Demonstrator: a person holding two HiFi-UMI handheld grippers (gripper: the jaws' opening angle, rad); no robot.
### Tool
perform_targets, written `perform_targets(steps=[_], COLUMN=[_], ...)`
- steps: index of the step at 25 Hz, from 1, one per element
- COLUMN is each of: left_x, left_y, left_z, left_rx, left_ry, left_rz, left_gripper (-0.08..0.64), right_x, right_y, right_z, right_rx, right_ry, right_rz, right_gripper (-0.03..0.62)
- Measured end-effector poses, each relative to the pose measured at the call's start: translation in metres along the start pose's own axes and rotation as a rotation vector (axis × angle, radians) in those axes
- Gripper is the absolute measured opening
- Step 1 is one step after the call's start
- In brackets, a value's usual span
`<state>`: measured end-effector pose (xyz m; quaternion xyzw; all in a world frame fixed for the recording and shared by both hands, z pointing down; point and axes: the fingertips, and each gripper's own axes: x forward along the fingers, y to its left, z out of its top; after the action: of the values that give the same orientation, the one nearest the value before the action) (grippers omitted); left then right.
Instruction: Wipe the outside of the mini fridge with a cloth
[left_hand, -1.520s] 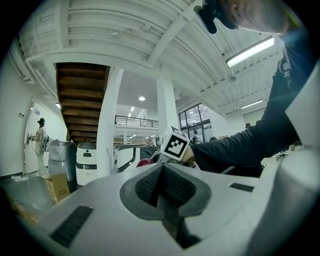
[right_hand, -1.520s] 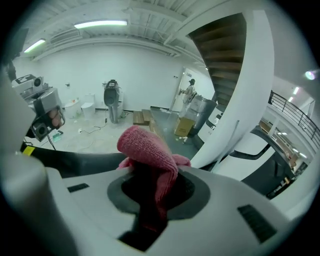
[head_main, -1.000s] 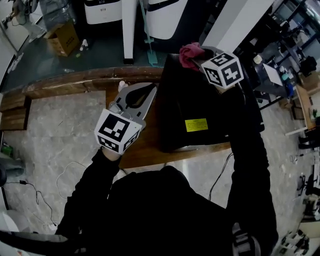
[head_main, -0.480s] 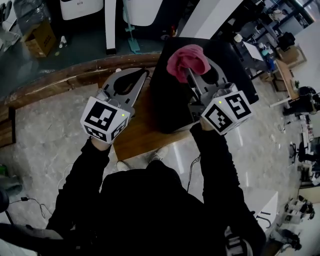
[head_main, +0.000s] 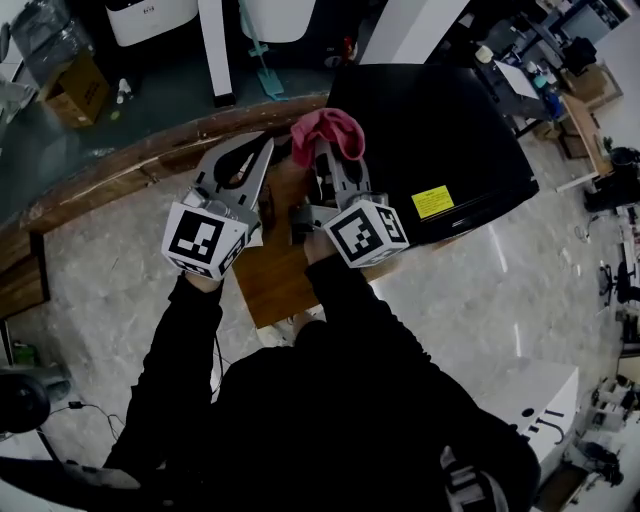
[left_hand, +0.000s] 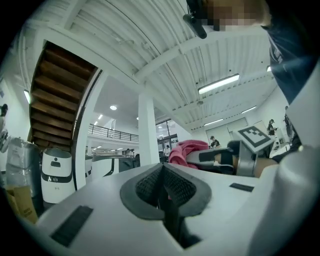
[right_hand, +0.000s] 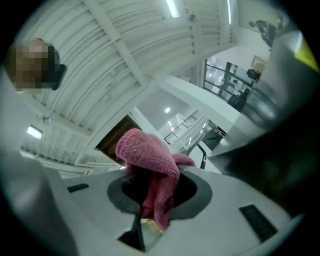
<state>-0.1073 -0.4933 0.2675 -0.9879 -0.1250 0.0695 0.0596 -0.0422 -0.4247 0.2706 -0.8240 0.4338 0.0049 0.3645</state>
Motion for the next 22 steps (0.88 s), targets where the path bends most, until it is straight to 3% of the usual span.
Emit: perform_targets(steps=[4, 7, 10, 15, 22], left_x=[0.016, 0.031, 0.048, 0.074, 0.081], left_y=[0.007, 0.016, 0.019, 0.013, 0.002], left_z=[-0.024, -0.037, -0.047, -0.066, -0.126], left_rx=[-0.010, -0.012, -0.015, -0.022, -0.059], left_ry=[0.022, 0.036, 0.051, 0.064, 0.142], left_rz=[-0.025, -0.038, -0.057, -0.096, -0.123], left_gripper=[0.003, 0.003, 0.003, 0.003, 0.003], right_x=[0.016, 0.030, 0.035, 0.035, 0.021], right_y=[-0.054, -0.088, -0.125, -0.154, -0.195], right_z=[-0.027, -0.026, -0.027, -0.033, -0.085], right_rx=[0.215, 0.300, 0.369, 0.445, 0.457], right_ry=[-0.060, -0.141, -0.182, -0.204, -0.138], right_rz=[-0.100, -0.126, -0.214, -0.265, -0.299], right_gripper=[0.084, 0.084, 0.084, 0.080, 0.077])
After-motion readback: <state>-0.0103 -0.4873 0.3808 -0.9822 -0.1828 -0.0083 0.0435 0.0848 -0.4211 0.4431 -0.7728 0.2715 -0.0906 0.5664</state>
